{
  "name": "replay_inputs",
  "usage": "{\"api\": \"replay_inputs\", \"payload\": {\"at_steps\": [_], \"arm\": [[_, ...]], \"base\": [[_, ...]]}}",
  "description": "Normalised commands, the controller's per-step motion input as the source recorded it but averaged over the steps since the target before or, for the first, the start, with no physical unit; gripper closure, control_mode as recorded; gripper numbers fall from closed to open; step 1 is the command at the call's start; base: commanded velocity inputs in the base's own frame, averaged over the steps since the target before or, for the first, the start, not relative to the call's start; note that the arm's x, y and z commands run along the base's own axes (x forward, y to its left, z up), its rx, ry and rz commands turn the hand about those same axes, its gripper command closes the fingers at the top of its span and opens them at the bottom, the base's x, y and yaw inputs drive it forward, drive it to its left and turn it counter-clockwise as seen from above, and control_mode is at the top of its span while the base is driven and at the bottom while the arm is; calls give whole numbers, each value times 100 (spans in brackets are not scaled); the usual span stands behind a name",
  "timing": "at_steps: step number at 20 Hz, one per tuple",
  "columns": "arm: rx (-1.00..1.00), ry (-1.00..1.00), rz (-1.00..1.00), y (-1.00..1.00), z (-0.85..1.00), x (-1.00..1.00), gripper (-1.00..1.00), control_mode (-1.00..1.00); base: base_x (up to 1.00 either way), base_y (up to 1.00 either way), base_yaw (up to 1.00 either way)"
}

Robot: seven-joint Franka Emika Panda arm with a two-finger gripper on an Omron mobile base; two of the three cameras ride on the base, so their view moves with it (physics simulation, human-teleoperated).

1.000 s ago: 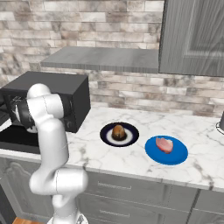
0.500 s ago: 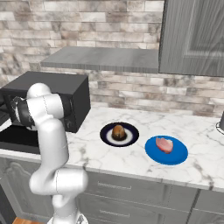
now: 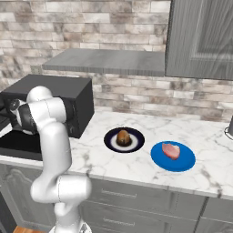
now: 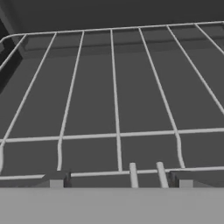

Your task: Open the toaster oven door. Place the bread on the top rack in the toaster oven and place the steak on the bottom rack.

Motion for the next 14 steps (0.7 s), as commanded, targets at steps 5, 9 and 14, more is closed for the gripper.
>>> {"api": "replay_inputs", "payload": {"at_steps": [5, 9, 14], "arm": [[-6, 14, 0, 0, -69, 46, -100, -100], [-12, 14, 0, 0, -94, 41, -100, -100], [-15, 10, 0, 0, -100, 25, 100, -100]], "base": [[0, 0, 0], [0, 0, 0], [0, 0, 0]]}}
